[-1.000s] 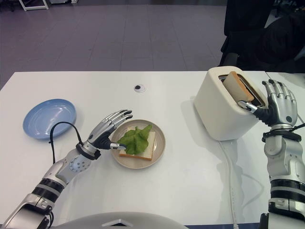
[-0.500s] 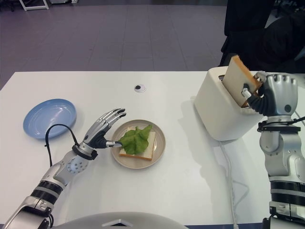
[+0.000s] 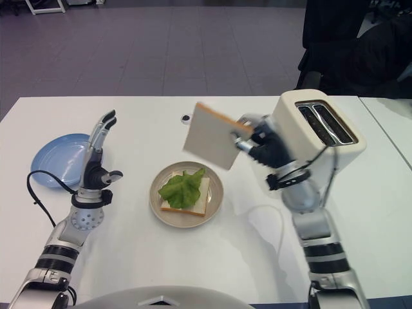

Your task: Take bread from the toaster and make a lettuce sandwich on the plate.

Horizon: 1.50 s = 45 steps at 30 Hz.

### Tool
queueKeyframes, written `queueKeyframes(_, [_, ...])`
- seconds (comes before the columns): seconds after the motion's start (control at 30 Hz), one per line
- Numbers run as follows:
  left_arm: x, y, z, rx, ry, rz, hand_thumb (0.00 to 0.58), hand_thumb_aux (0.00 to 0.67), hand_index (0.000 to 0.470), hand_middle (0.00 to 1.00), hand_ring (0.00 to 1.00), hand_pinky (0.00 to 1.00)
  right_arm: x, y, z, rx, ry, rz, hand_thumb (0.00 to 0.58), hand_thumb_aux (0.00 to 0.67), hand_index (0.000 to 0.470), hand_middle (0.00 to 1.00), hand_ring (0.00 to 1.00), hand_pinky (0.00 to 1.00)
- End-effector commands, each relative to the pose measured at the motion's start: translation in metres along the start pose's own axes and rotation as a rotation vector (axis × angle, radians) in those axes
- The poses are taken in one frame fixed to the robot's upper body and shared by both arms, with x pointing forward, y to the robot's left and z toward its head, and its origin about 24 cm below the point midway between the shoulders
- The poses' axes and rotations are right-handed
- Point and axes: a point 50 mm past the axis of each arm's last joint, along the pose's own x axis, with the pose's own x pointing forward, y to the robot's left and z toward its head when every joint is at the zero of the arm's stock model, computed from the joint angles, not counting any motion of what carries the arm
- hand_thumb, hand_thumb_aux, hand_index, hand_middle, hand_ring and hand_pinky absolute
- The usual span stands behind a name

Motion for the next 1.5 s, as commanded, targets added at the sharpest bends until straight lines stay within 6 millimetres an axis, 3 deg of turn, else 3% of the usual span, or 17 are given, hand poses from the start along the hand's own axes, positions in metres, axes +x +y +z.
queueKeyframes(0.03, [-0.002, 0.002, 0.009, 0.051, -0.075, -0.033, 0.000, 0.000, 0.000, 0.00, 0.00, 0.00, 0.008, 0.028, -0.010, 0.177, 0.045, 0.163, 0.580, 0.670, 0.470, 1.00, 1.00, 1.00])
queueKeyframes(0.47, [-0.038, -0.044, 0.038, 0.090, -0.284, -0.575, 0.000, 0.000, 0.000, 0.00, 0.00, 0.00, 0.009, 0.046, -0.047, 0.194, 0.213, 0.281, 0.580, 0.670, 0.470, 1.00, 1.00, 1.00])
queueKeyframes(0.8, [-0.087, -0.079, 0.021, 0.078, -0.178, -1.095, 0.066, 0.039, 0.028, 0.00, 0.00, 0.00, 0.008, 0.061, -0.051, 0.138, 0.219, 0.315, 0.580, 0.670, 0.470, 0.98, 0.98, 0.98])
queueKeyframes(0.87, [-0.089, -0.079, 0.017, 0.085, -0.156, -1.111, 0.104, 0.063, 0.044, 0.00, 0.00, 0.00, 0.008, 0.063, -0.051, 0.127, 0.216, 0.309, 0.580, 0.670, 0.470, 0.94, 0.94, 0.94])
queueKeyframes(0.9, [-0.090, -0.079, 0.017, 0.074, -0.145, -1.117, 0.132, 0.081, 0.057, 0.00, 0.00, 0.00, 0.008, 0.062, -0.050, 0.125, 0.211, 0.294, 0.580, 0.670, 0.470, 0.63, 0.63, 0.63])
queueKeyframes(0.93, [-0.092, -0.080, 0.016, 0.058, -0.133, -1.121, 0.140, 0.087, 0.061, 0.00, 0.00, 0.00, 0.009, 0.058, -0.048, 0.121, 0.198, 0.269, 0.539, 0.491, 0.345, 0.10, 0.10, 0.10])
queueKeyframes(0.97, [-0.094, -0.080, 0.016, 0.042, -0.121, -1.124, 0.152, 0.095, 0.066, 0.00, 0.00, 0.00, 0.011, 0.052, -0.046, 0.115, 0.181, 0.230, 0.000, 0.000, 0.000, 0.00, 0.00, 0.00])
queueKeyframes(1.03, [-0.098, -0.081, 0.015, 0.027, -0.100, -1.135, 0.168, 0.105, 0.074, 0.00, 0.00, 0.00, 0.015, 0.034, -0.039, 0.088, 0.136, 0.113, 0.000, 0.000, 0.000, 0.00, 0.00, 0.00])
queueKeyframes(1.07, [-0.099, -0.081, 0.014, 0.028, -0.093, -1.144, 0.230, 0.150, 0.105, 0.00, 0.00, 0.00, 0.017, 0.020, -0.036, 0.055, 0.113, 0.034, 0.000, 0.000, 0.000, 0.00, 0.00, 0.00])
queueKeyframes(1.2, [-0.099, -0.076, 0.011, 0.050, -0.068, -1.135, 0.291, 0.197, 0.138, 0.00, 0.00, 0.00, 0.007, -0.046, -0.015, -0.103, 0.024, -0.330, 0.000, 0.000, 0.000, 0.00, 0.00, 0.00])
queueKeyframes(1.27, [-0.090, -0.073, 0.013, 0.046, -0.073, -1.050, 0.319, 0.221, 0.155, 0.00, 0.00, 0.00, -0.001, -0.039, -0.008, -0.131, -0.007, -0.279, 0.000, 0.000, 0.000, 0.00, 0.00, 0.00])
queueKeyframes(1.3, [-0.082, -0.072, 0.018, 0.030, -0.087, -0.980, 0.441, 0.342, 0.240, 0.00, 0.00, 0.00, -0.004, -0.028, -0.005, -0.131, -0.022, -0.210, 0.000, 0.000, 0.000, 0.00, 0.00, 0.00])
queueKeyframes(1.33, [-0.071, -0.069, 0.025, -0.009, -0.105, -0.877, 0.487, 0.402, 0.282, 0.00, 0.00, 0.00, -0.009, -0.018, -0.002, -0.120, -0.041, -0.147, 0.000, 0.000, 0.000, 0.00, 0.00, 0.00])
queueKeyframes(1.4, [-0.046, -0.059, 0.046, -0.170, -0.140, -0.628, 0.501, 0.423, 0.297, 0.00, 0.00, 0.00, -0.018, -0.010, 0.007, -0.066, -0.079, -0.079, 0.000, 0.000, 0.000, 0.00, 0.00, 0.00])
queueKeyframes(1.43, [-0.034, -0.050, 0.060, -0.309, -0.152, -0.489, 0.561, 0.549, 0.385, 0.00, 0.00, 0.00, -0.022, -0.008, 0.012, -0.023, -0.104, -0.049, 0.331, 0.231, 0.162, 0.00, 0.00, 0.00])
queueKeyframes(1.47, [-0.024, -0.041, 0.072, -0.462, -0.155, -0.374, 0.580, 0.670, 0.470, 0.00, 0.00, 0.00, -0.025, -0.005, 0.017, 0.029, -0.138, -0.023, 0.576, 0.617, 0.433, 0.25, 0.25, 0.25])
queueKeyframes(1.5, [-0.018, -0.034, 0.084, -0.648, -0.146, -0.289, 0.580, 0.670, 0.470, 0.00, 0.00, 0.00, -0.028, -0.002, 0.025, 0.098, -0.197, 0.015, 0.580, 0.670, 0.470, 0.98, 0.98, 0.98])
